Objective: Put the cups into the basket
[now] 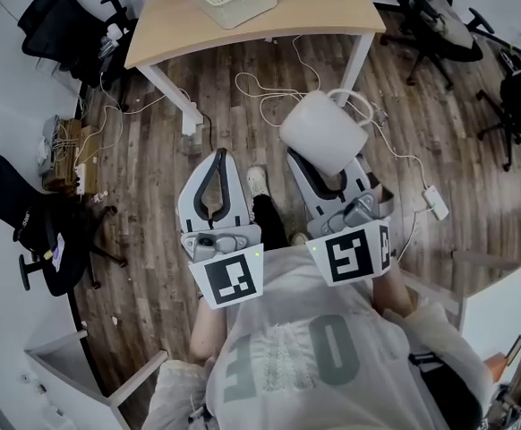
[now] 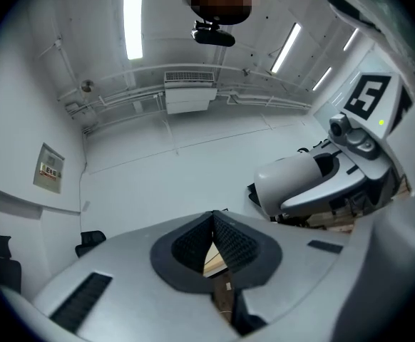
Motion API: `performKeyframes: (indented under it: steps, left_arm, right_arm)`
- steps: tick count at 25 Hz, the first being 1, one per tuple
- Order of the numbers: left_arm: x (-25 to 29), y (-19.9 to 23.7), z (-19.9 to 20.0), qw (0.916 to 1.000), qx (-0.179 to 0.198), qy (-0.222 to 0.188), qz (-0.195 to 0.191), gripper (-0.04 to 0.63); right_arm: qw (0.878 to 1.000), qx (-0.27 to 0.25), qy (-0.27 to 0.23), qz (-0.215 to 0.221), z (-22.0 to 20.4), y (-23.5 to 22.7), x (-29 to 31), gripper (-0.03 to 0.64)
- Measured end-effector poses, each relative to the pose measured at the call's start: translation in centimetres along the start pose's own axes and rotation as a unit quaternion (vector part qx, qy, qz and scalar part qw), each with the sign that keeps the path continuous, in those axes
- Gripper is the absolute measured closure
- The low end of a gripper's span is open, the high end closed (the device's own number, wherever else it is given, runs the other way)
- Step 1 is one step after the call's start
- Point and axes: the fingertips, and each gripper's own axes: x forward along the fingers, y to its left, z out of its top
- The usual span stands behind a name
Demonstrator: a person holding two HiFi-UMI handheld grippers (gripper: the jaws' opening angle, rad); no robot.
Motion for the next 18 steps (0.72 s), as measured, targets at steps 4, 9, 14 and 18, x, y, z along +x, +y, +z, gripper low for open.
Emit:
performKeyframes:
  steps: [4,9,14,18]
  left_arm:
    - [3.4,1.0,-2.4,0.9999,0.001,0.003,-0.014,0.586]
    - [8.3,4.0,-3.1,0.9998,-0.015,-0.016,-0.002,0.586]
    - [14.7,8.6,-5.3,0.9995,-0.009,-0.031,-0.006,0.586]
    - [21.2,12.6,-5.9,0.9989,-0.022,-0.041,-0.011,0.586]
  right_arm:
    - [1.000,-0.017,0.021,-0.006,-1.2,-0.9,2.5,0.580]
    - [0.999,-0.029,0.026,-0.007,-1.7,-3.1,6.9,0.580]
    - [0.999,-0.019,0.034,0.013,-1.4,-4.6,14.3,0.580]
    - [0.998,-0.034,0.051,0.001,-1.0,-7.6,20.4,0.580]
